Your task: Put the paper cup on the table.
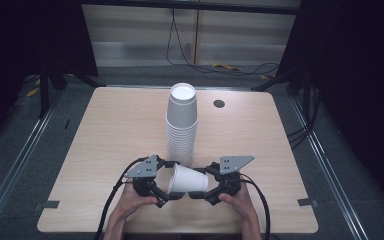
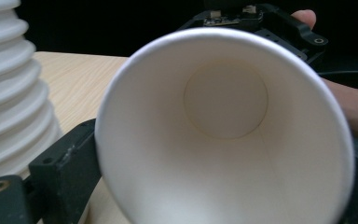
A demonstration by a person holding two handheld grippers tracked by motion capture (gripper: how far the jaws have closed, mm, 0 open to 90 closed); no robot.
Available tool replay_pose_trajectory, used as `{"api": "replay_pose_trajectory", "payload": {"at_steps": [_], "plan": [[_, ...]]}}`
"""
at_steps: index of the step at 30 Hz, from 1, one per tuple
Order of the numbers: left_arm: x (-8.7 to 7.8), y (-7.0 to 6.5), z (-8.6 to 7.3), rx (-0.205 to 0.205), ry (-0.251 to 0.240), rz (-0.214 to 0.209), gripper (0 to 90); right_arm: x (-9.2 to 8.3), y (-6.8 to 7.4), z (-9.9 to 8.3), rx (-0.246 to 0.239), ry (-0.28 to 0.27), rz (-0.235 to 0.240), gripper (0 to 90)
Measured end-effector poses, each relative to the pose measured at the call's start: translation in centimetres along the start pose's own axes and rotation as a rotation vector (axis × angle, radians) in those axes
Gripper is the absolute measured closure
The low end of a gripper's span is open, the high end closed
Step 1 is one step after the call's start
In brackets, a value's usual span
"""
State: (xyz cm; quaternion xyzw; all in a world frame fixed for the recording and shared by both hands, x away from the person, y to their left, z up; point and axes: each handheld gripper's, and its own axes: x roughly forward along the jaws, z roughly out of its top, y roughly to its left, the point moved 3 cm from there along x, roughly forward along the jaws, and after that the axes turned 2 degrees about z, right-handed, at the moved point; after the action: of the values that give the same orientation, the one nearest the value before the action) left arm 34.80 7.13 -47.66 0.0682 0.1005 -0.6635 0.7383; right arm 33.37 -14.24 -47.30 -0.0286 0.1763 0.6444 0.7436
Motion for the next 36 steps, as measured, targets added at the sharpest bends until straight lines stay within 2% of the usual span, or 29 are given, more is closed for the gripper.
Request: {"api": "replay_pose_trajectory", "payload": {"at_steps": [8, 10, 13, 17, 21, 26, 27, 29, 30, 31, 32, 34, 36], "plan": [[-0.1, 0.0, 0.0, -0.025, -0.011, -0.029, 8.9, 0.0, 0.1, 0.0, 0.002, -0.003, 0.013, 22.9], [-0.3, 0.0, 0.1, -0.024, -0.006, -0.018, 9.6, 0.0, 0.0, 0.0, 0.002, -0.004, 0.014, 22.6], [-0.3, -0.1, 0.1, -0.022, -0.006, -0.023, 10.5, 0.2, 0.0, 0.0, 0.000, -0.004, 0.013, 21.8], [-0.5, 0.0, 0.1, -0.017, 0.018, -0.006, 11.0, 0.3, 0.0, 0.0, -0.009, 0.005, -0.005, 20.5], [-0.8, 0.0, 0.2, -0.017, 0.011, 0.006, 11.1, 0.3, -0.1, -0.1, -0.001, 0.006, -0.025, 17.8], [-1.2, 0.2, 0.2, -0.029, 0.014, 0.038, 11.1, -0.1, -0.1, -0.1, 0.008, -0.025, -0.075, 13.5], [-1.3, 0.3, 0.2, -0.036, 0.018, 0.057, 11.1, -0.2, -0.1, -0.1, 0.009, -0.035, -0.078, 13.2], [-1.5, 0.5, 0.2, -0.051, 0.024, 0.071, 11.0, -0.4, -0.1, -0.1, 0.017, -0.053, -0.113, 13.4], [-1.6, 0.5, 0.2, -0.052, 0.035, 0.099, 11.1, -0.5, -0.1, -0.1, 0.018, -0.058, -0.127, 13.3], [-1.7, 0.6, 0.2, -0.058, 0.027, 0.085, 11.0, -0.5, -0.1, -0.2, 0.018, -0.064, -0.134, 13.3], [-1.8, 0.5, 0.2, -0.058, 0.040, 0.109, 11.0, -0.6, -0.1, -0.2, 0.020, -0.072, -0.156, 13.3], [-1.9, 0.6, 0.2, -0.058, 0.044, 0.103, 11.0, -0.7, -0.2, -0.3, 0.028, -0.085, -0.191, 13.3], [-2.2, 0.6, 0.2, -0.050, 0.057, 0.120, 11.0, -0.9, -0.3, -0.5, 0.035, -0.089, -0.217, 13.2]]}}
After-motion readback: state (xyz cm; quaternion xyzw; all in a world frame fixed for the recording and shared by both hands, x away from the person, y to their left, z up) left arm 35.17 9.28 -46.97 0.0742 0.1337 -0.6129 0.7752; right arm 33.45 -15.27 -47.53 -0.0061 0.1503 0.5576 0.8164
